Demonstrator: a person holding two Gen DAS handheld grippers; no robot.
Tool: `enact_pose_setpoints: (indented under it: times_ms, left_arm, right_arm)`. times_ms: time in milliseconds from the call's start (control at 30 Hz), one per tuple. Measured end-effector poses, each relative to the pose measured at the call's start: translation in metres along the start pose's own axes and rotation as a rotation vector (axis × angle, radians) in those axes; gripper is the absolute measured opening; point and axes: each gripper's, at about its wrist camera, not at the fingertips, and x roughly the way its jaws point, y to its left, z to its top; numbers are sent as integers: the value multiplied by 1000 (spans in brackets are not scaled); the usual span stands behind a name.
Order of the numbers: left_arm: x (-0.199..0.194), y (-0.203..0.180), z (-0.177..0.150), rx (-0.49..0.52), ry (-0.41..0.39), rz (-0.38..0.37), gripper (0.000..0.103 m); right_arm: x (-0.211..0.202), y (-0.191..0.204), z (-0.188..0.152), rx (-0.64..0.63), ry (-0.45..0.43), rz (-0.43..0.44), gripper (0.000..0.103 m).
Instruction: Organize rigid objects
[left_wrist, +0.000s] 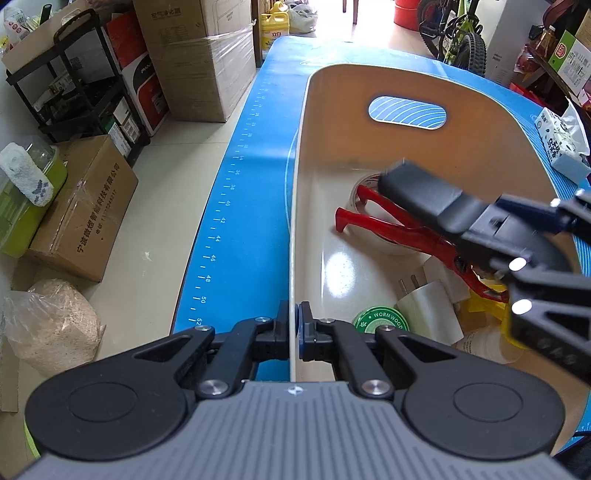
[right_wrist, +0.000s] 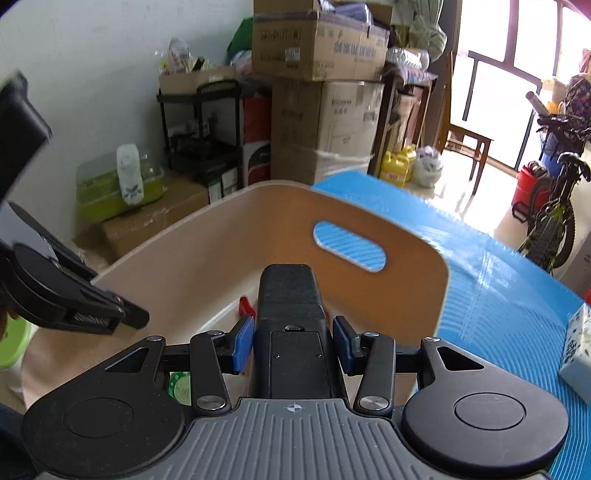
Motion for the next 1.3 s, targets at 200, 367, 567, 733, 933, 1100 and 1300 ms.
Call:
enact_pose_setpoints:
  times_ms: [200, 367, 567, 733, 933, 1100, 1300]
  left_arm:
    - [0, -1, 0, 5, -1, 6, 5]
    - [0, -4, 1, 7, 0, 23, 6]
    - [-20, -9, 1, -3, -71, 43, 26]
    - [-50, -25, -1, -7, -160, 61, 76]
    - [-87, -45, -10, -29, -214, 67, 80]
    - [-112, -60, -24, -29, -231, 36, 81]
    - [-140, -82, -48, 6, -250, 55, 81]
  right_arm:
    - [8, 1, -1, 1, 56, -13, 52]
    - [0, -4, 2, 81, 43, -14, 61]
    - [-31, -11, 1, 153, 22, -41, 78]
    - [-69, -18, -5, 208, -20, -83, 93]
    - [-118, -29, -19, 266, -59, -125, 97]
    - [-153, -31, -32, 277, -71, -146, 97]
    - [-194, -23, -49, 281, -102, -148, 98]
